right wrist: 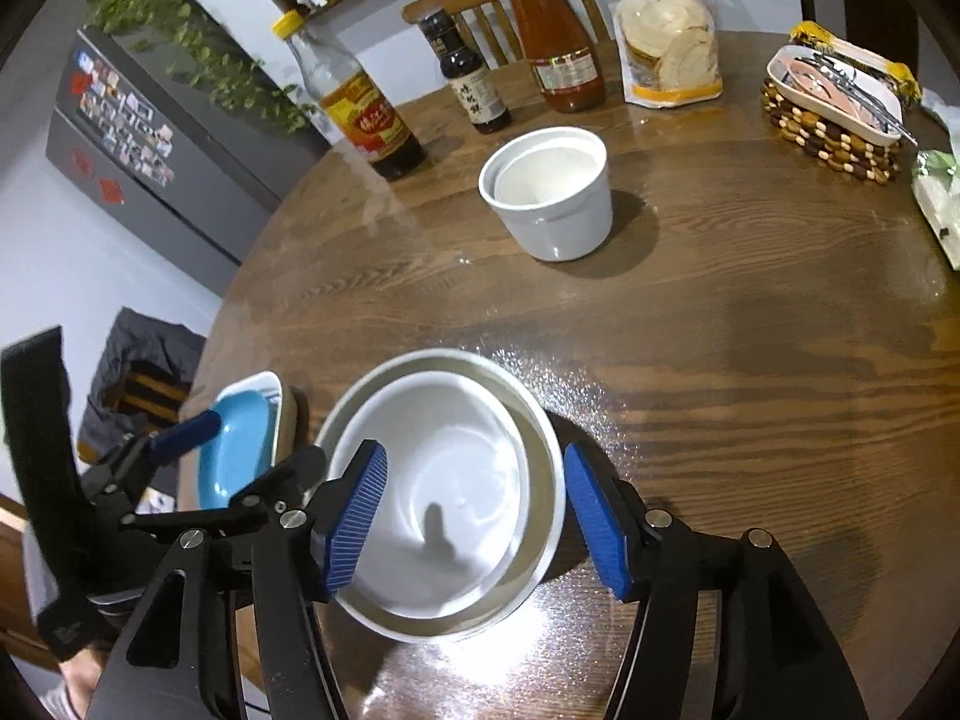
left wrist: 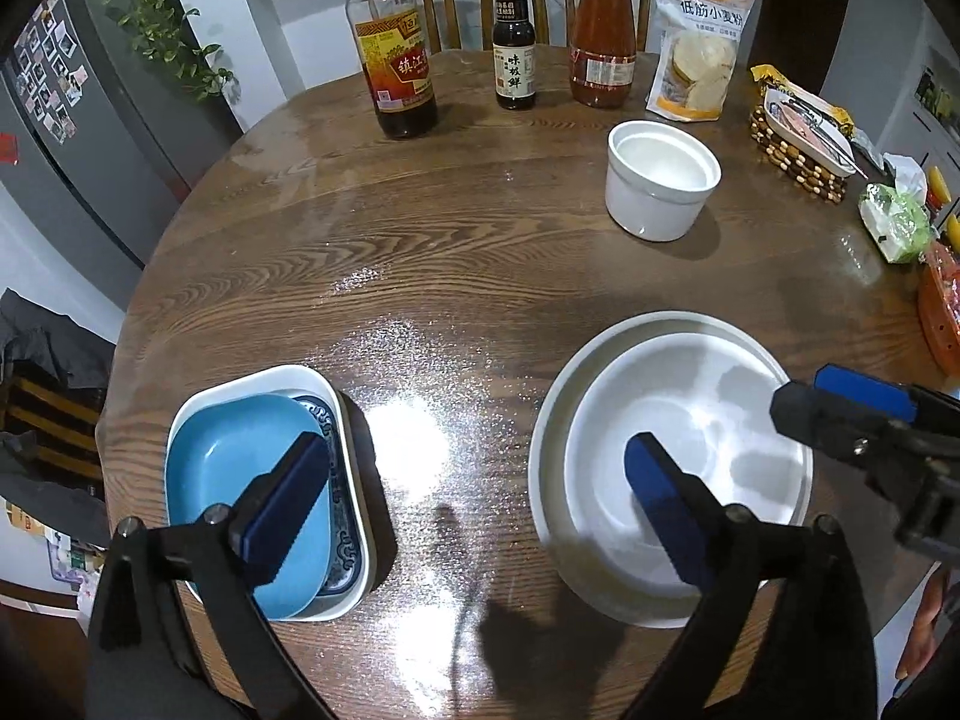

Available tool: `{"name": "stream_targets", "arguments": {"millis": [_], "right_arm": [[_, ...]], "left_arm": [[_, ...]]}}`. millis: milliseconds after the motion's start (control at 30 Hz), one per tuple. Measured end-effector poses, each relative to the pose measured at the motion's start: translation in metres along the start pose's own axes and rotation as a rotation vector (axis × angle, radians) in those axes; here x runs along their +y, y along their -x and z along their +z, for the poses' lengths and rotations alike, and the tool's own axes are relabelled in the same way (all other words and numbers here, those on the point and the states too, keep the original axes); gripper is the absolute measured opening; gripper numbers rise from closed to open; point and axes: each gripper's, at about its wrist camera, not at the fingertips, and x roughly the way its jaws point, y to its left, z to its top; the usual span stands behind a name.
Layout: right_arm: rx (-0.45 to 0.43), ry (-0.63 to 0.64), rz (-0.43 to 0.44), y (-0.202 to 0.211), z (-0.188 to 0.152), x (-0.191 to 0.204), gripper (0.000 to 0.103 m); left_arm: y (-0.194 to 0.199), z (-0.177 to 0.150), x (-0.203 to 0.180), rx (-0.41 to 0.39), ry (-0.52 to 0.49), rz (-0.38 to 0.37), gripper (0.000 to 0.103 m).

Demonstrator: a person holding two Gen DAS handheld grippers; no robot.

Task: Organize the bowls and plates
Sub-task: 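Withdraw the left tool from the nested bowls, then move the left tool toward the small white ramekin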

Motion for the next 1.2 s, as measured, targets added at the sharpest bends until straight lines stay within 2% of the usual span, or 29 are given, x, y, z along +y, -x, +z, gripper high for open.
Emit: {"name": "stream_targets", "arguments": {"millis": [500,700,1000,1200], "right_arm": [[-0.041,-0.031,-0.022,0.019,0.008,-0.021,0.063],[-0.059,-0.035,-0.019,0.03,0.014,-0.029,0.063],[-0.125,-0.034,-0.026,0.057,0.044,-0.039,0.063],[-0.172,-0.031,-0.046,0.076,0.077,-0.043,0.063]], "left_arm": [[0.002,0.01,-0.015,-0.006,-0.017,0.005,0.099],[0.008,0.019,-0.025,-0.019,-0.03,-0.017,0.099],[0.033,0.059,-0.042,-0.098,-0.052,-0.057,0.099],[0.05,0.093,-0.051,-0.159,-0.07,-0.066,0.099]]}}
